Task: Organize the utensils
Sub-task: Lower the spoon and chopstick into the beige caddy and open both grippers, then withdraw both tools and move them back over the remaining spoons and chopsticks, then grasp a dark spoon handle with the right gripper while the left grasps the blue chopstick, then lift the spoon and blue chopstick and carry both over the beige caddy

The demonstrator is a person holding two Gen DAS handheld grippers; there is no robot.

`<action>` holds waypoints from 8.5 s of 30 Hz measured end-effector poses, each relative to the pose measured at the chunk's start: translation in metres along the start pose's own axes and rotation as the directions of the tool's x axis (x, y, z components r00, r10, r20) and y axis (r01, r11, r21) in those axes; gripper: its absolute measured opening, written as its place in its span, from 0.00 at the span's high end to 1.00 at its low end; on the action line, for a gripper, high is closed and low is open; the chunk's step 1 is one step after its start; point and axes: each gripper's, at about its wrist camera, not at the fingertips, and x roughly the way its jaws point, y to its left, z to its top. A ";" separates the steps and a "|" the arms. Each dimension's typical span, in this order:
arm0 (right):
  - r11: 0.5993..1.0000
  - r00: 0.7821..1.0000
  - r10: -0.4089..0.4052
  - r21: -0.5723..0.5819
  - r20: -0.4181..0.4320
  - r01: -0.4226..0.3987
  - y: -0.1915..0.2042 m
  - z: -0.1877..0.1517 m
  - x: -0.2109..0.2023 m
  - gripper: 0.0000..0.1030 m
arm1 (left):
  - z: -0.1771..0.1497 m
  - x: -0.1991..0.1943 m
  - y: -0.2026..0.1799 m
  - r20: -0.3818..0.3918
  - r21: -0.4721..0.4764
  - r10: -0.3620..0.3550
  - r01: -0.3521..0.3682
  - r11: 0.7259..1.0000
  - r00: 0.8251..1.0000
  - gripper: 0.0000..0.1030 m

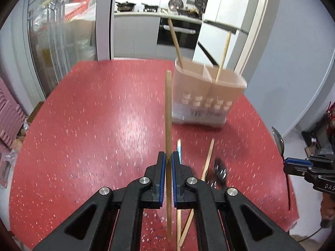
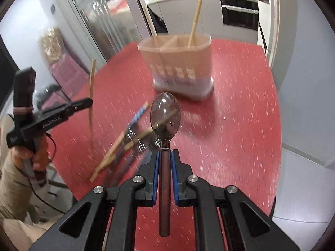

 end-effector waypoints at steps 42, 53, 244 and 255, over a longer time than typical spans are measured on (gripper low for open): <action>0.996 0.878 -0.086 0.055 0.471 0.068 -0.029 0.196 0.025 0.88 | 0.189 0.020 -0.048 0.239 0.001 -0.042 0.043 0.999 0.970 0.70; 0.985 0.835 -0.168 0.062 0.524 0.159 -0.038 0.171 0.069 0.88 | 0.169 0.071 -0.049 0.177 -0.005 -0.022 0.023 1.000 0.984 0.69; 0.985 0.992 0.096 0.139 0.076 -0.106 -0.033 0.042 0.017 0.88 | 0.033 0.001 -0.044 0.063 -0.003 -0.030 0.030 1.000 0.998 0.68; 0.986 0.975 0.080 0.130 0.209 -0.109 -0.040 0.111 0.000 0.88 | 0.107 0.001 -0.040 0.203 -0.058 -0.048 0.061 0.996 0.978 0.68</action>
